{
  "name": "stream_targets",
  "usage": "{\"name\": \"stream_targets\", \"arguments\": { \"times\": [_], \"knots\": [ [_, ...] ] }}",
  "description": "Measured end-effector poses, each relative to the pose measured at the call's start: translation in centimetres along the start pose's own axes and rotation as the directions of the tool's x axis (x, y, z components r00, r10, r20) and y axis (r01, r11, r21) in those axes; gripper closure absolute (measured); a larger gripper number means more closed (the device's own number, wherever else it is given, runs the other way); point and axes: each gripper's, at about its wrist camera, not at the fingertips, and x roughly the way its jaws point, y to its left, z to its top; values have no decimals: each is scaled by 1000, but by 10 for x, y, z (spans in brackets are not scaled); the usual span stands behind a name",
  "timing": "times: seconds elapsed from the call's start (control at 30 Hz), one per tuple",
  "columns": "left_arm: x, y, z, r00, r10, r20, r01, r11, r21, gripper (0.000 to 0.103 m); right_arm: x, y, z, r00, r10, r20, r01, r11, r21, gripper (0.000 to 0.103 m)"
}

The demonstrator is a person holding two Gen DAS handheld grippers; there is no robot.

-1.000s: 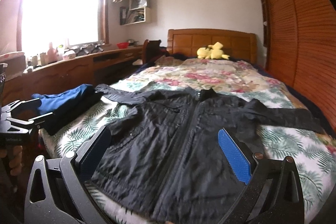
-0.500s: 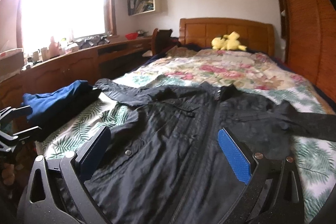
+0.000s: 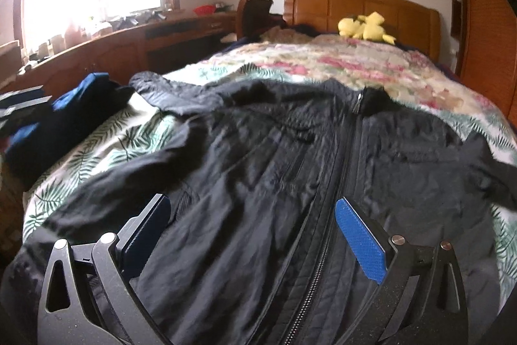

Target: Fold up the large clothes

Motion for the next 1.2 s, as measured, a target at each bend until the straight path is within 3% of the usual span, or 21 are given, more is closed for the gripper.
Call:
{"name": "stream_targets", "arguments": {
  "times": [0.27,0.4,0.6,0.8,0.9,1.0,1.03,1.07,1.1,1.17,1.2],
  "knots": [
    [105,23,15,993,51,-104,-49,999,19,0,9,0,-7,999,-4,-35,4,1000,6,0],
    [151,45,19,988,-22,-155,13,998,-58,1,13,2,-8,999,-7,-43,7,1000,-3,0],
    [192,71,27,978,-20,-207,-8,991,-132,8,14,3,-9,999,-7,-42,7,1000,-8,0],
    [230,98,31,960,-55,-274,-23,961,-274,17,17,-1,-11,999,8,-51,-7,1000,10,0],
    [239,103,32,959,-73,-272,-18,948,-319,27,18,-1,-11,999,7,-52,-7,1000,13,0],
    [241,102,32,959,-117,-257,19,935,-353,45,19,-2,-11,999,8,-51,-7,1000,14,0],
    [243,100,32,959,-112,-261,15,937,-349,62,18,-2,-10,999,9,-53,-8,1000,14,0],
    [246,98,33,958,-99,-270,3,943,-334,72,19,-2,-10,999,9,-53,-8,1000,15,0],
    [248,98,34,958,-92,-272,-2,945,-326,76,19,-2,-10,999,9,-53,-8,1000,15,0],
    [249,96,37,959,-89,-268,-5,944,-330,95,19,-2,-10,999,10,-54,-9,1000,12,0],
    [247,93,41,960,-86,-268,-6,945,-327,97,19,-3,-10,999,10,-53,-9,1000,13,0]
  ]
}}
